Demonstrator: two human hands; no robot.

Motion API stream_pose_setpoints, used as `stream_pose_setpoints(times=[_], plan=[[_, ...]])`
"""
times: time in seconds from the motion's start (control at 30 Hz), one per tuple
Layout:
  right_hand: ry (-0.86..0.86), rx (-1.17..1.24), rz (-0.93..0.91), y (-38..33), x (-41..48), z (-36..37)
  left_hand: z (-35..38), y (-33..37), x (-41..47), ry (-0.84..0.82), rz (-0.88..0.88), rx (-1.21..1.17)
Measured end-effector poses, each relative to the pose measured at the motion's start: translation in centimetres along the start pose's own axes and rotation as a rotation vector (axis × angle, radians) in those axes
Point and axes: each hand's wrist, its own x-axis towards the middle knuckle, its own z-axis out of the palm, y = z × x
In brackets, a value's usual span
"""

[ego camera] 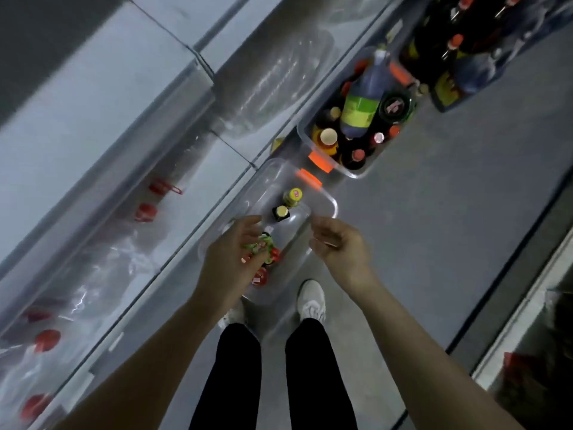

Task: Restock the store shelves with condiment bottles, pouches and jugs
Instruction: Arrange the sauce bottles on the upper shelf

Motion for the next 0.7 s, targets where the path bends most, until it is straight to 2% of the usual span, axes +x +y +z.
stream_pose_setpoints(times=[0.17, 0.33, 0.47, 0.7], plan=[[-0.016, -0.055, 0.082, 7.4, 6.2, 1.7, 5.8, -7.7, 4.9, -0.042, -0.063, -0.007], [0.047, -0.048, 0.115, 12.5, 12.6, 3.7, 9.5, -13.1, 10.9, -0.107, 0.01, 0.039], [0.043, -0.143, 0.066, 15.7, 17.7, 5.3, 11.3, -15.7, 15.9, -0.141, 0.103, 0.168], [0.098, -0.188, -0.105, 19.4, 24.8, 7.7, 14.4, -18.7, 22.8, -0.277, 0.135, 0.34]])
